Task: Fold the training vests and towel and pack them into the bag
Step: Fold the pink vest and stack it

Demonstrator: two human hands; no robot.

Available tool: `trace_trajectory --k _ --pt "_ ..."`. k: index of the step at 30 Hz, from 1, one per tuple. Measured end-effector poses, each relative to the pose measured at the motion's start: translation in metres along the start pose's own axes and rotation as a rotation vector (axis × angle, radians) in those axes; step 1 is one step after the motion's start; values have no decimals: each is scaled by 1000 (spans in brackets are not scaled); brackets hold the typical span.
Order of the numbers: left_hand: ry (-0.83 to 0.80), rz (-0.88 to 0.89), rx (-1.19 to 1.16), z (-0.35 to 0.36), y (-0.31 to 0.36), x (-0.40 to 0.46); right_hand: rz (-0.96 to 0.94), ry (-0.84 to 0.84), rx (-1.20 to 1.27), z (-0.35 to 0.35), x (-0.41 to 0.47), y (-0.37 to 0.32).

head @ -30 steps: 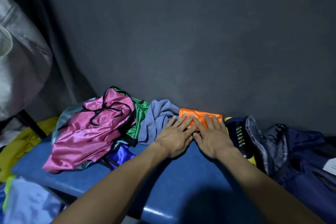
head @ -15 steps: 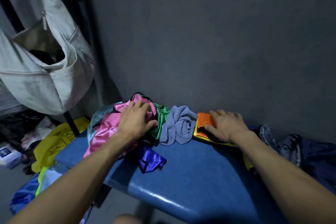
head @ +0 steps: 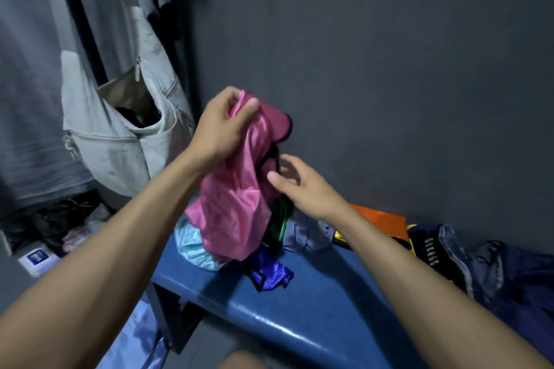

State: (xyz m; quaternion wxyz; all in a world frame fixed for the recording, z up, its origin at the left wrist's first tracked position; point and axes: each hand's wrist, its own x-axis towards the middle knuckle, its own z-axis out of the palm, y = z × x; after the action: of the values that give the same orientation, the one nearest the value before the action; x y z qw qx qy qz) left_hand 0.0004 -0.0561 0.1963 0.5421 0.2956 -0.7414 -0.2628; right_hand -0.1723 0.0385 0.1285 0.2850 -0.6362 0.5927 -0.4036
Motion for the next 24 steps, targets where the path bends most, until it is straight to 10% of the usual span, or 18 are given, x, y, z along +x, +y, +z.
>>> trace_trajectory --k 10,17,21,24 --pt "95 -91 -528 -6 113 24 -139 -41 387 -29 -56 -47" --pt "349 -141 -594 16 122 16 -164 -45 126 -51 -121 -61" --pt "282 -223 -673 39 125 5 -161 253 -107 -40 -119 -36" --pt "-37 -341 -604 41 116 -2 -107 399 199 -62 -120 -50"
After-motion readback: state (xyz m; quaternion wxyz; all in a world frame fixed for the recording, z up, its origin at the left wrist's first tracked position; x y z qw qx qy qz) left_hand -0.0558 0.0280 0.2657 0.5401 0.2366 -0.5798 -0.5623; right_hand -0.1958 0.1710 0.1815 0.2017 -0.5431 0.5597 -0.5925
